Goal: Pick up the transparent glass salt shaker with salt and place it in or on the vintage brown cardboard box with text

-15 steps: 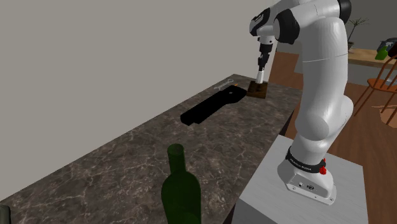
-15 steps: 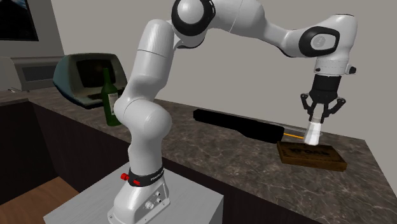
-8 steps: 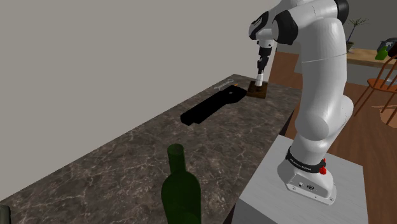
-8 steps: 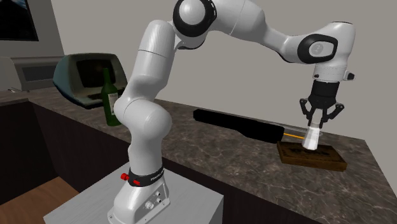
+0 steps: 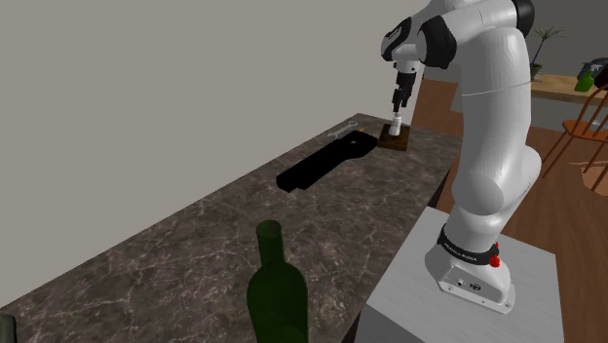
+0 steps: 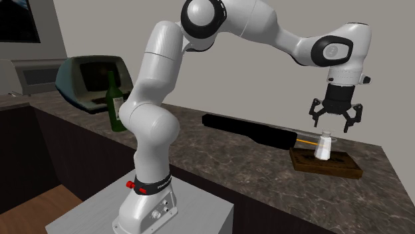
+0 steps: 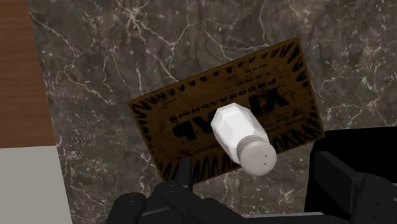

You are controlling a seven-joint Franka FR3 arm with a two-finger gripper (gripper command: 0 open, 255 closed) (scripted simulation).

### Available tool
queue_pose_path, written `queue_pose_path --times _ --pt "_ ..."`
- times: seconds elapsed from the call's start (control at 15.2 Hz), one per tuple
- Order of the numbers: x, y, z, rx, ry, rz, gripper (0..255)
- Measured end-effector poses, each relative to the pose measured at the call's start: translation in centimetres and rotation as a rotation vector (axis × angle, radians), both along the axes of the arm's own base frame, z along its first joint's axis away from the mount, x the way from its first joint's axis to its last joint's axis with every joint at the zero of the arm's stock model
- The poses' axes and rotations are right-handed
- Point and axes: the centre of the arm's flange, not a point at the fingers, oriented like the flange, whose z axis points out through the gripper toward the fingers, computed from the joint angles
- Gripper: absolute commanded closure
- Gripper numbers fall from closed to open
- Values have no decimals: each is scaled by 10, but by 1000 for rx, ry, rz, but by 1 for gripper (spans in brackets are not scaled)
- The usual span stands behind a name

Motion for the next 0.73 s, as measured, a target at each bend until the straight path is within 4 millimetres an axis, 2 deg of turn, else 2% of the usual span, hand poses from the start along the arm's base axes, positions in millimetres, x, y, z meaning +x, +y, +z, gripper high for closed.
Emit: queue_pose_path --times 0.13,0.26,0.4,0.73 --pt "-1 -1 7 0 0 0 0" --pt "-1 -5 27 -1 -1 0 0" --pt "1 -2 44 -1 -1 1 0" --pt "0 0 50 0 0 0 0"
